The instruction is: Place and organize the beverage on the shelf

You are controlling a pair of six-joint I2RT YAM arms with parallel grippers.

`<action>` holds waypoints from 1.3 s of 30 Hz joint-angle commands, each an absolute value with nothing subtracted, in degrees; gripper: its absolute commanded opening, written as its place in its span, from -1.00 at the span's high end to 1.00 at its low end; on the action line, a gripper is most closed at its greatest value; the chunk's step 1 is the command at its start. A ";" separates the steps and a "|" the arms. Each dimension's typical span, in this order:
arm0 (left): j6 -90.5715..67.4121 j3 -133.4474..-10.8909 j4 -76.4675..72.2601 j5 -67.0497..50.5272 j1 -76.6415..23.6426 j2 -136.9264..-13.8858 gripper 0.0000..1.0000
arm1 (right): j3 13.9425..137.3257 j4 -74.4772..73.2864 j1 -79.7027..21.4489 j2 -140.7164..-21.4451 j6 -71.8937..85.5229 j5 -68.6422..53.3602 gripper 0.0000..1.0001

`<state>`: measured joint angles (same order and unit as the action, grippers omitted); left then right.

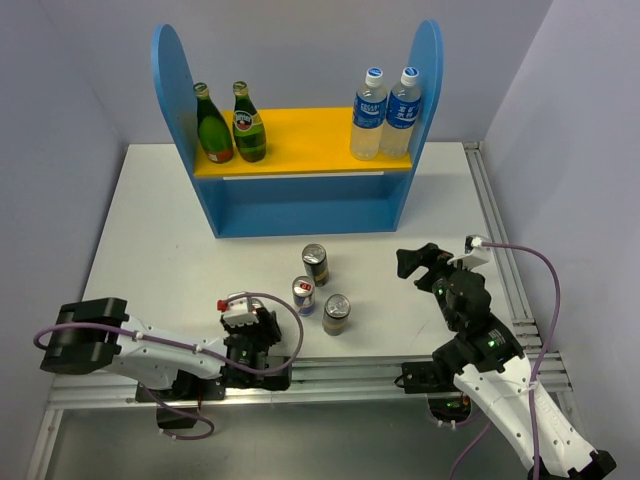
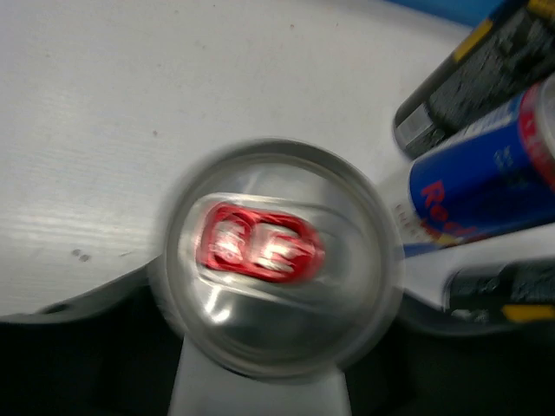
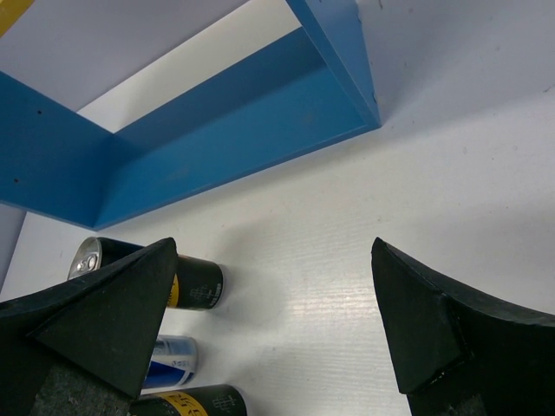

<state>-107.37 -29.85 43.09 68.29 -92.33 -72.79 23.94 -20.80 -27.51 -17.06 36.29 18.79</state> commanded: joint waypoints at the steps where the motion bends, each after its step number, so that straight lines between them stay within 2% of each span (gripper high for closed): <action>1: -105.47 -28.48 36.30 71.19 -90.18 -74.26 0.06 | 23.91 -18.72 -27.95 -17.23 35.42 18.72 -1.00; 3: -105.99 -28.30 36.30 71.72 -88.60 -75.23 0.41 | 23.91 -18.63 -27.86 -17.14 35.42 18.55 -1.00; 4: -106.08 -28.39 36.39 71.98 -87.98 -75.58 0.73 | 23.82 -18.63 -27.86 -17.23 35.42 18.46 -1.00; 6: -105.74 -28.74 36.74 72.68 -86.23 -76.37 0.99 | 23.82 -18.55 -27.86 -17.05 35.33 18.28 -1.00; 11: -93.72 -32.25 31.23 75.49 -80.78 -75.77 0.99 | 23.64 -18.28 -27.86 -16.79 35.33 18.19 -1.00; 14: -77.57 -32.87 22.80 76.38 -75.95 -72.35 0.99 | 23.64 -18.54 -27.86 -16.52 35.33 18.19 -1.00; 15: -64.38 -32.26 10.76 75.85 -73.15 -71.03 0.99 | 23.56 -18.54 -27.95 -16.09 35.33 18.19 -1.00; 18: -39.92 -25.08 -16.24 67.09 -66.31 -65.40 0.99 | 23.47 -18.46 -27.86 -15.65 35.16 17.84 -1.00; 20: -33.35 -24.43 -21.43 61.01 -60.16 -64.51 0.99 | 23.38 -18.63 -27.86 -15.29 35.16 17.75 -1.00; 29: -19.70 -32.25 -34.18 46.60 -42.47 -75.31 0.99 | 23.38 -18.46 -27.86 -15.03 35.16 17.58 -1.00; 39: -17.58 -42.00 -39.63 40.70 -33.32 -87.53 0.99 | 23.38 -18.19 -27.95 -15.82 34.98 17.05 -1.00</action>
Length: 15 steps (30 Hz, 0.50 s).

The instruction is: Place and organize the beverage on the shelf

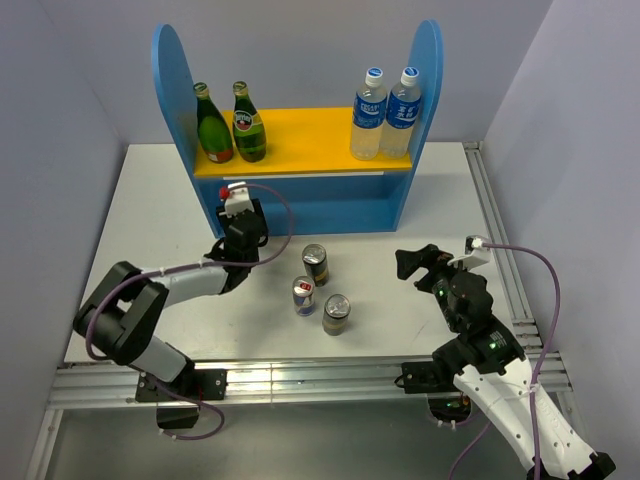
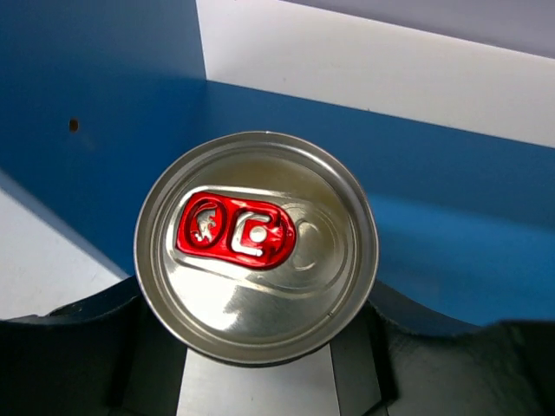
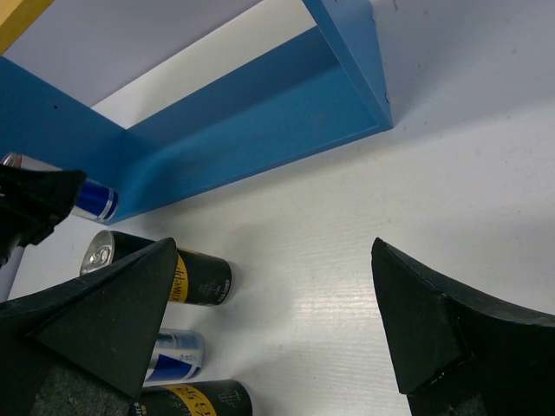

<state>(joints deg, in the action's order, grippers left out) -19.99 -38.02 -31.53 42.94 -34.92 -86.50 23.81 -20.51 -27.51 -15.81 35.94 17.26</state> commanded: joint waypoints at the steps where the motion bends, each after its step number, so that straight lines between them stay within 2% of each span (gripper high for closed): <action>1: -17.67 -42.45 -39.81 40.43 -32.88 -89.02 0.99 | 23.38 -18.19 -27.86 -15.91 34.98 16.88 -1.00; 15: -18.54 -47.99 -42.54 39.64 -28.39 -99.57 0.99 | 23.56 -17.84 -27.86 -17.31 34.72 16.00 -1.00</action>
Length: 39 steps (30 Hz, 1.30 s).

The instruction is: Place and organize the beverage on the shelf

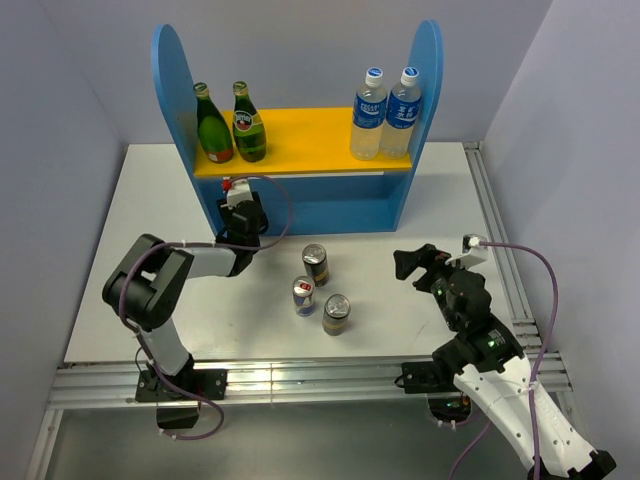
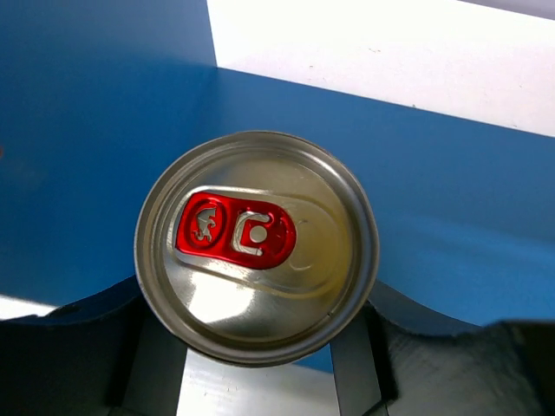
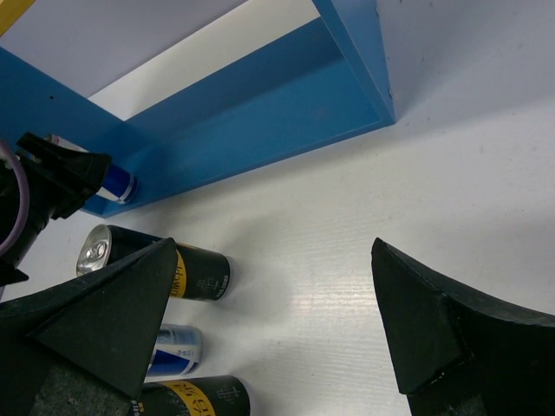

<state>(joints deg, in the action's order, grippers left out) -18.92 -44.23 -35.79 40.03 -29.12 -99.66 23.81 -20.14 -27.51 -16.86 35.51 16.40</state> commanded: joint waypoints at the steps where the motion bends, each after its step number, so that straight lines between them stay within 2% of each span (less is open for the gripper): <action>1: -18.37 -48.34 -42.45 39.64 -28.21 -99.93 0.99 | 23.55 -17.84 -27.86 -17.40 34.63 15.91 -1.00; 5: -18.37 -50.36 -41.92 40.60 -27.34 -101.95 0.99 | 23.64 -17.75 -27.86 -17.75 34.63 15.91 -1.00; 7: -18.37 -50.45 -42.36 40.34 -27.07 -102.56 0.78 | 23.56 -17.67 -27.86 -17.75 34.63 15.91 -1.00; 8: -18.63 -50.80 -41.84 40.34 -26.72 -102.74 0.58 | 23.55 -17.58 -27.86 -17.84 34.63 15.82 -1.00; 9: -18.72 -50.89 -41.66 39.73 -26.72 -102.92 0.20 | 23.55 -17.67 -27.86 -17.84 34.63 15.91 -1.00; 11: -18.98 -51.15 -41.05 39.81 -26.54 -103.01 -0.17 | 23.73 -17.75 -27.86 -18.10 34.63 16.00 -1.00; 12: -19.16 -51.07 -40.78 39.90 -26.54 -102.83 -0.82 | 23.73 -17.75 -27.86 -18.11 34.63 16.08 -1.00; 13: -19.16 -50.89 -40.69 39.99 -26.63 -102.75 -0.99 | 23.73 -17.75 -27.95 -18.02 34.63 16.00 -1.00; 21: -19.69 -47.64 -39.12 39.91 -26.63 -97.05 -0.99 | 23.64 -17.75 -27.86 -17.84 34.72 16.35 -1.00; 25: -21.09 -46.58 -33.85 40.17 -27.86 -93.17 -0.99 | 23.55 -17.75 -27.86 -17.49 34.80 16.61 -1.00; 39: -24.08 -35.51 -21.65 40.34 -35.41 -70.59 -0.99 | 23.29 -17.84 -27.86 -17.23 34.98 17.40 -1.00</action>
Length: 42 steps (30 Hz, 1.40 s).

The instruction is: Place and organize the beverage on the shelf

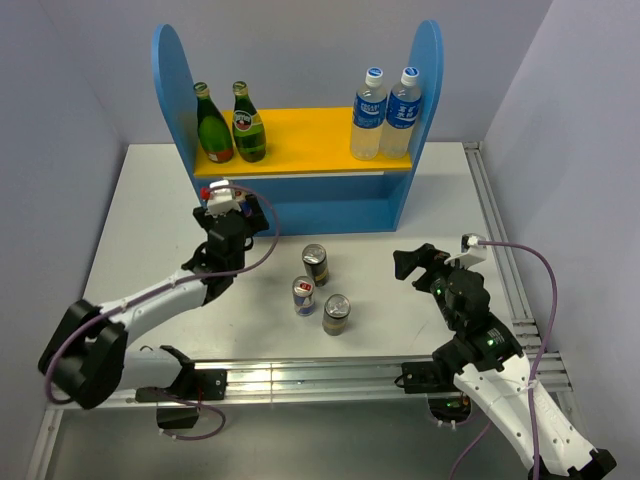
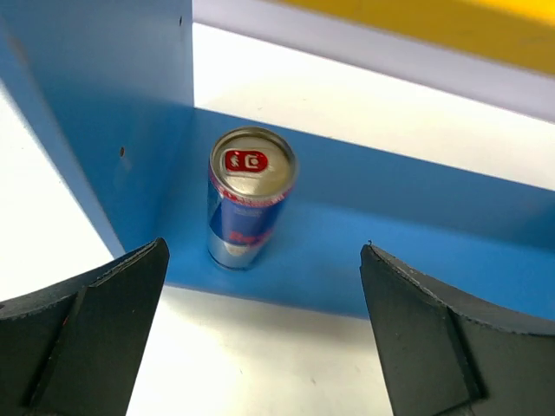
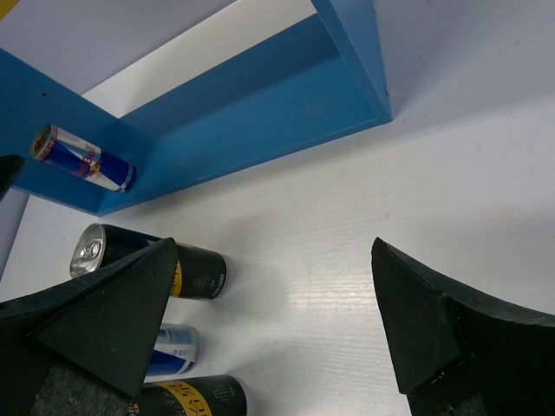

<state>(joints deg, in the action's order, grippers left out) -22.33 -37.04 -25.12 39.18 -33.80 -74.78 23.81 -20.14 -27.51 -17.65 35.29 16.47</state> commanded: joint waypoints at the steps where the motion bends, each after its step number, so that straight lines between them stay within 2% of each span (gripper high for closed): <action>1: -24.52 -35.25 -20.14 40.78 -35.85 -69.45 -0.99 | 23.29 -17.75 -27.86 -17.23 34.98 17.49 -1.00; 5: -27.07 -32.61 -13.98 42.27 -41.29 -61.99 -0.99 | 23.20 -17.93 -27.86 -17.14 35.33 18.19 -1.00; 14: -38.92 -24.97 -0.63 46.84 -66.16 -48.98 -0.99 | 22.85 -18.90 -27.86 -15.38 37.79 22.23 -1.00; 18: -49.02 -22.33 6.76 54.21 -79.41 -45.18 -0.99 | 22.94 -18.72 -27.95 -17.04 37.27 21.27 -1.00; 22: -49.48 -21.09 5.54 56.59 -87.09 -45.08 -0.99 | 23.82 -18.90 -27.95 -20.03 37.09 21.01 -1.00; 27: -51.85 -22.59 1.77 58.71 -89.03 -55.62 -0.99 | 23.38 -18.81 -27.86 -18.90 36.83 21.01 -1.00; 35: -48.09 -23.64 -18.58 58.19 -85.08 -76.18 -0.99 | 23.29 -18.54 -27.86 -18.54 36.47 20.30 -1.00; 42: -42.72 -25.66 -28.90 58.19 -81.92 -84.37 -0.99 | 22.94 -18.19 -27.86 -18.19 36.47 20.30 -1.00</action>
<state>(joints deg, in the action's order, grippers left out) -45.80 -23.05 -19.33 57.10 -83.09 -82.63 22.92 -20.16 -27.51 -18.72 36.80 19.90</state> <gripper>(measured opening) 0.994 0.999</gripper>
